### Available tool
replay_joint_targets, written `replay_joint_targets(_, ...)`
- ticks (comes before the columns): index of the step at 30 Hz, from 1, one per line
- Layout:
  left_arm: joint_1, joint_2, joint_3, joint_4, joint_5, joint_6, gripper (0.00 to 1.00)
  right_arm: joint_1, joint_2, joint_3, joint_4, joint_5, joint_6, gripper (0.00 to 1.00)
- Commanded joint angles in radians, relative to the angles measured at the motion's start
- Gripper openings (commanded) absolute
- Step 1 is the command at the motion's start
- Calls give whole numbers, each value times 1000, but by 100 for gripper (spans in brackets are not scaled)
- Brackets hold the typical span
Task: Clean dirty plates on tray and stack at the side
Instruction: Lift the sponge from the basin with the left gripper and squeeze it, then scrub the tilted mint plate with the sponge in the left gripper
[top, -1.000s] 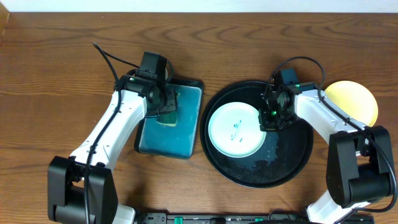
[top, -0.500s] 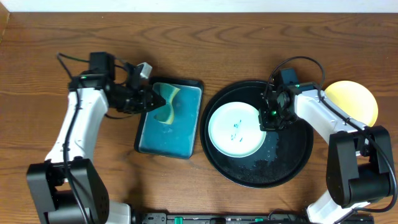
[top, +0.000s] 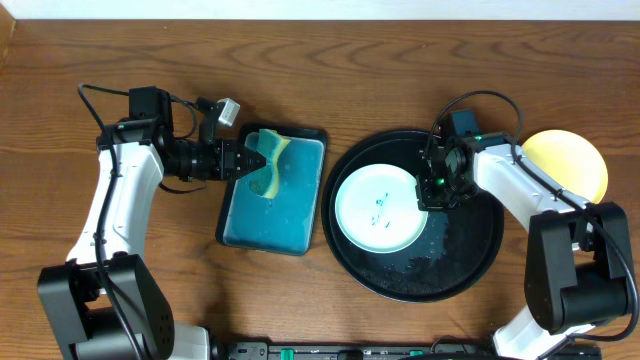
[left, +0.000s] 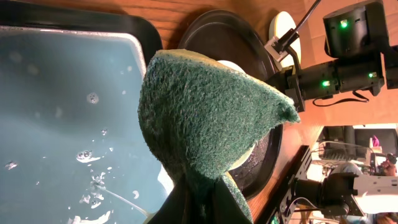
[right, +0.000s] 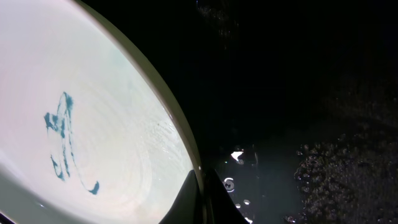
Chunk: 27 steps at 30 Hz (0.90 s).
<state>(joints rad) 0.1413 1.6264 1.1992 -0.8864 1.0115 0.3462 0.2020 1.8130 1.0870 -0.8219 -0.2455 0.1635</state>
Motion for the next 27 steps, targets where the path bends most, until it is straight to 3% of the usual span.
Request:
replay_joint_targets(1, 6, -26, -4, -3, 36, 27, 8, 15, 5, -5, 0, 14, -8, 1)
replay_joint_targets(27, 0, -26, -4, 2, 13, 5, 8, 16, 5, -5, 6, 18, -8, 1)
